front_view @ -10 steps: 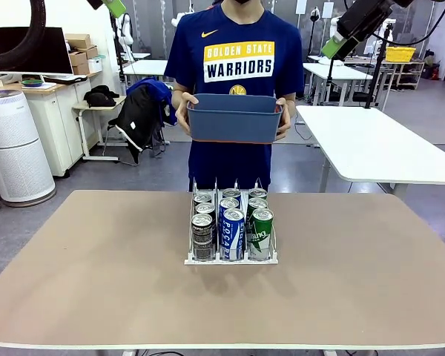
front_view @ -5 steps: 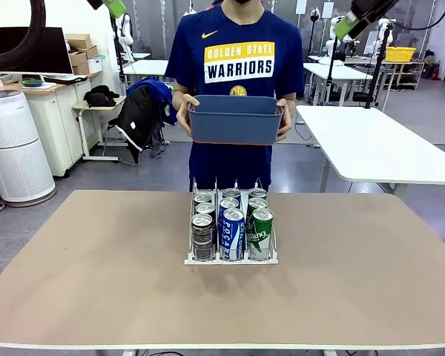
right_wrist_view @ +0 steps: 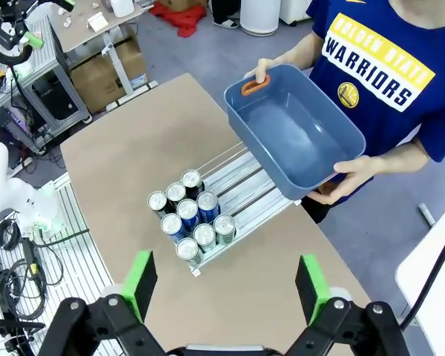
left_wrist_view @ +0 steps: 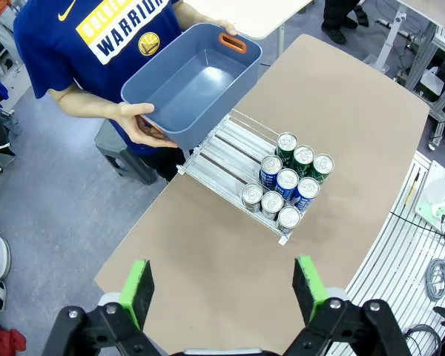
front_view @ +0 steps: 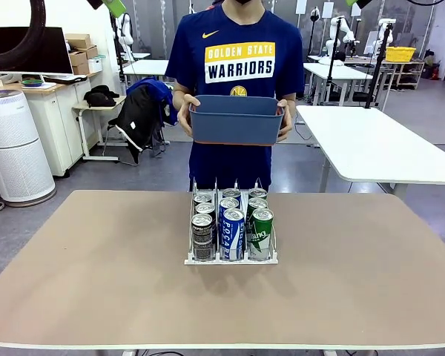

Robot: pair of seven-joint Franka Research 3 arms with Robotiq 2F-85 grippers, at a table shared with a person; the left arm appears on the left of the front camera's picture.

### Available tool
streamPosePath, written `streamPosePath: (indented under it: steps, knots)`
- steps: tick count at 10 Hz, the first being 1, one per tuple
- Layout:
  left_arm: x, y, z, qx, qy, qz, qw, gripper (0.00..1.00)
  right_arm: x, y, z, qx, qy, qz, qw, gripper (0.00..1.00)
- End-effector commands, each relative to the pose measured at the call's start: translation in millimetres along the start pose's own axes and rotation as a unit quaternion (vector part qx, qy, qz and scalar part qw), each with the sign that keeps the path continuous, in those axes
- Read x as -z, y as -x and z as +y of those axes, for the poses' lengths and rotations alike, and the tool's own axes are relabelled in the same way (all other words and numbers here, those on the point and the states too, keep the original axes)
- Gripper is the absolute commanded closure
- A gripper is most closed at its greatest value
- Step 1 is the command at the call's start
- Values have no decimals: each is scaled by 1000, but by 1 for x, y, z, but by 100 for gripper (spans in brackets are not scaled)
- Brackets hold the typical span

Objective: Fill the beverage cans into the dispenser.
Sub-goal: Place the picked Sprite in the line of the Automatic Can Dispenser with the same cans.

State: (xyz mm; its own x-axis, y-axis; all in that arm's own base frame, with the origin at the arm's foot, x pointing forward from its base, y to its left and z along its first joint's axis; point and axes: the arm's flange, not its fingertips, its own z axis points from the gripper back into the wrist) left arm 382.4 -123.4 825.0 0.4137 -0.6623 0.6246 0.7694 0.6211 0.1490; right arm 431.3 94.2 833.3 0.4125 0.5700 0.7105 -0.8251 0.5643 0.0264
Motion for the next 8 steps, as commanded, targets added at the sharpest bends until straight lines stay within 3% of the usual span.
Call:
streamPosePath:
  steps: [1,8]
  knots:
    - [-1,2,-1,0,0,0,1000,0,-2,-4,-6,2,-8,-4,1000,0]
    - [-1,2,-1,0,0,0,1000,0,1,-4,-9,3,4,-1,1000,0]
